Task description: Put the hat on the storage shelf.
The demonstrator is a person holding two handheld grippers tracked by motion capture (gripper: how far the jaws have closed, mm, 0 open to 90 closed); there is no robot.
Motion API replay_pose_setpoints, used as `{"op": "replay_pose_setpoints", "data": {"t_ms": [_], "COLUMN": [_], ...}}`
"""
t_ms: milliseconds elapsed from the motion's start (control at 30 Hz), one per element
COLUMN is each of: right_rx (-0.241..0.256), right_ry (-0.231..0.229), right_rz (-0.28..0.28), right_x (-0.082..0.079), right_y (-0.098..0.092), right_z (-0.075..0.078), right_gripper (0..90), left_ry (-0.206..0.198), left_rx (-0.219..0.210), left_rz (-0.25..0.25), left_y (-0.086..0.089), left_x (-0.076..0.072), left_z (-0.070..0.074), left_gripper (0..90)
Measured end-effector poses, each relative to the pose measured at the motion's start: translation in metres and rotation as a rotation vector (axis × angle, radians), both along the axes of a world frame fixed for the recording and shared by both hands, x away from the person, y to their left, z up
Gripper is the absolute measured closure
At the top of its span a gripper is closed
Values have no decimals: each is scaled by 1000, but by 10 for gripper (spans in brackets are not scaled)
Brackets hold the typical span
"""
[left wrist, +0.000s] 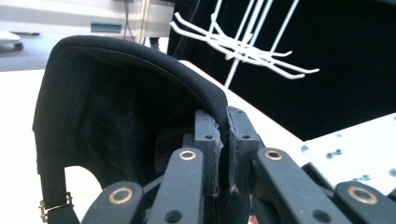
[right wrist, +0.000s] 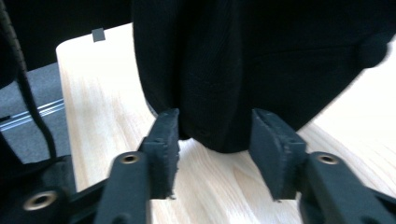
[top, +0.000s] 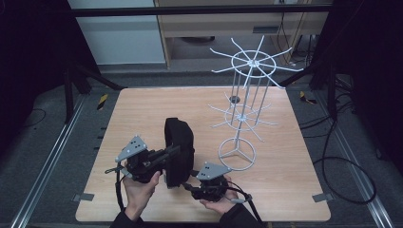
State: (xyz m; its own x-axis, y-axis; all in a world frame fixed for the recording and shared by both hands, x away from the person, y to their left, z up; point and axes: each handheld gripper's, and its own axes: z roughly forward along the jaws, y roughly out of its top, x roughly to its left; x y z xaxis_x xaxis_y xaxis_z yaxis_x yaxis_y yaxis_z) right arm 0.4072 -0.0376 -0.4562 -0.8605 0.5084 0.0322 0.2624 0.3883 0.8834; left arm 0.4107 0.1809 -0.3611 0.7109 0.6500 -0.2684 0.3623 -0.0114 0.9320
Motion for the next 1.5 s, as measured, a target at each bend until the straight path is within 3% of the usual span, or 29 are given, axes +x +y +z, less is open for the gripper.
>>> {"op": "replay_pose_setpoints", "data": {"t_ms": [33,167,200,300,500,533,633,667,767,867,967,1000,1033,1100,1167,1200,1233,1267,1500], "right_rx": [4,9,14,-7,-58,-92,-129,-168,-188,-224,-224,-213,-213,-207,-208,-208,-208,-202,-154], "right_ry": [-2,17,31,53,9,0,2,4,8,18,20,20,20,14,12,6,6,4,15], "right_rz": [6,15,13,-19,-75,-78,-65,-42,-30,11,26,36,36,41,44,48,48,48,49], "right_x": [1,4,4,5,6,5,4,2,2,2,1,0,0,0,0,0,0,0,3], "right_y": [1,0,-1,-8,-17,-17,-13,-7,-1,17,23,27,27,32,34,37,37,39,47], "right_z": [-1,-4,-3,1,7,8,7,5,3,-3,-5,-6,-6,-7,-7,-7,-7,-6,-7], "right_gripper": [542,880,892,899,897,896,897,896,896,896,895,894,894,893,893,891,891,888,881], "left_ry": [-5,-14,-20,-28,-20,-6,9,21,28,42,44,33,33,31,32,26,26,27,47], "left_rx": [3,1,6,16,48,64,81,104,125,159,172,191,191,198,204,222,222,242,270], "left_rz": [-5,-26,-32,-23,1,12,23,42,56,93,109,147,147,193,208,243,243,274,327], "left_y": [-1,-5,-6,-4,9,16,22,30,36,52,59,63,63,69,71,75,75,79,89], "left_x": [-1,-4,-5,-4,-4,-4,-5,-5,-6,-8,-8,-10,-10,-11,-11,-11,-11,-12,-11], "left_z": [0,0,0,0,-6,-11,-17,-23,-28,-37,-39,-42,-42,-45,-45,-46,-46,-47,-51], "left_gripper": [839,839,839,837,834,833,830,827,821,779,746,667,619,552,520,449,428,410,379]}}
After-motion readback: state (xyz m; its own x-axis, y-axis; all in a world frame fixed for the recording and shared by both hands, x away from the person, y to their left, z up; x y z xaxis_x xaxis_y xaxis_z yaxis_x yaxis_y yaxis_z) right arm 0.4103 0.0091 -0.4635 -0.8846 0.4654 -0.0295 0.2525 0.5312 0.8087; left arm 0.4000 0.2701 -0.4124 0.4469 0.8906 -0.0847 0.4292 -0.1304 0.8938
